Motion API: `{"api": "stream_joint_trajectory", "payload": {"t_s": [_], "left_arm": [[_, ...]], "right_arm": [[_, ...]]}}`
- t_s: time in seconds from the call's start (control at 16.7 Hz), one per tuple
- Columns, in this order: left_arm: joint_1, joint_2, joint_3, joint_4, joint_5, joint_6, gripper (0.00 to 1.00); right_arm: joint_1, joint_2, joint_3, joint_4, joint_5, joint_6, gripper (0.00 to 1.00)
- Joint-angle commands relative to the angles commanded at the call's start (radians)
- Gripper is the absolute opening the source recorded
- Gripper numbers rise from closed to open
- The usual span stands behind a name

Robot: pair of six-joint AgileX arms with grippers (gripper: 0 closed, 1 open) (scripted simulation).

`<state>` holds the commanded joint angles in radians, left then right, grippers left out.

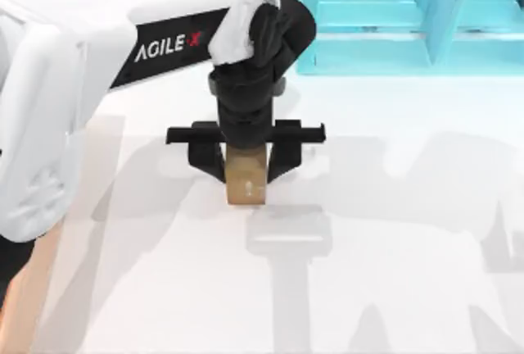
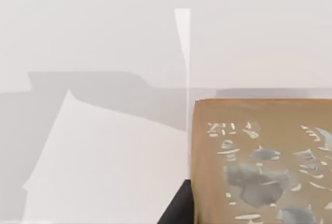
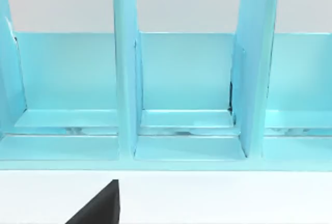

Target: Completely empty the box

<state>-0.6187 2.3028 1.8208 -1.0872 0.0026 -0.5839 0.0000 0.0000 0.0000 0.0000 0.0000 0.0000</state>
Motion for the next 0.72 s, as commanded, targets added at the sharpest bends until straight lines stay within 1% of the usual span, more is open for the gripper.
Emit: {"api": "stream_joint_trajectory", "payload": {"t_s": [0.54,0.6,0.72], "left_arm": [[0.000,0.000,0.000,0.000,0.000,0.000,0.98],[0.000,0.000,0.000,0.000,0.000,0.000,1.00],[0.000,0.000,0.000,0.000,0.000,0.000,1.00]], "right_arm": [[0.000,0.000,0.000,0.000,0.000,0.000,1.00],[0.000,0.000,0.000,0.000,0.000,0.000,1.00],[0.000,0.000,0.000,0.000,0.000,0.000,1.00]]}}
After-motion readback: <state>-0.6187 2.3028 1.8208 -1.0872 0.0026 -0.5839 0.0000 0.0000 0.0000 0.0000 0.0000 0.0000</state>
